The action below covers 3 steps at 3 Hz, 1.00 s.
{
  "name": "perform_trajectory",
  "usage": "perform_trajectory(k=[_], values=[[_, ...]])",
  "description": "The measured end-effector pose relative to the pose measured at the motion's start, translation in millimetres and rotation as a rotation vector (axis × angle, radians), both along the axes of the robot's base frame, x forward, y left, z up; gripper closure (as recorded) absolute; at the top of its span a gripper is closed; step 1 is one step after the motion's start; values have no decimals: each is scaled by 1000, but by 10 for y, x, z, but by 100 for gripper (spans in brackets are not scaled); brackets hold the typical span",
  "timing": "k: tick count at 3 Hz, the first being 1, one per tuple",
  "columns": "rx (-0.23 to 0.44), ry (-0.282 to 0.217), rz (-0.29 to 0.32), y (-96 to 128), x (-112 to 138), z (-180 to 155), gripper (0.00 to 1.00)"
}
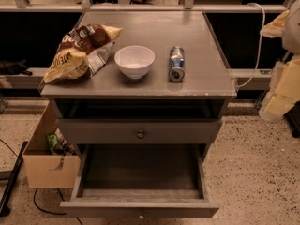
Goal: Close middle drawer
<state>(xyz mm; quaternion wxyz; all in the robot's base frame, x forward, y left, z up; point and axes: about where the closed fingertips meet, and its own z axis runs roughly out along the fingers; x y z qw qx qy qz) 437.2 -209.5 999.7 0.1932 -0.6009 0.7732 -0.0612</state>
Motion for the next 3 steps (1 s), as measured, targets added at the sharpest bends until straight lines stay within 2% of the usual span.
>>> perform_trajectory(k=[1, 2, 3], values=[[0, 0, 0, 0, 0, 0, 0], [40, -29, 6, 10, -92, -53, 0], [135, -65, 1, 0, -366, -271, 0]])
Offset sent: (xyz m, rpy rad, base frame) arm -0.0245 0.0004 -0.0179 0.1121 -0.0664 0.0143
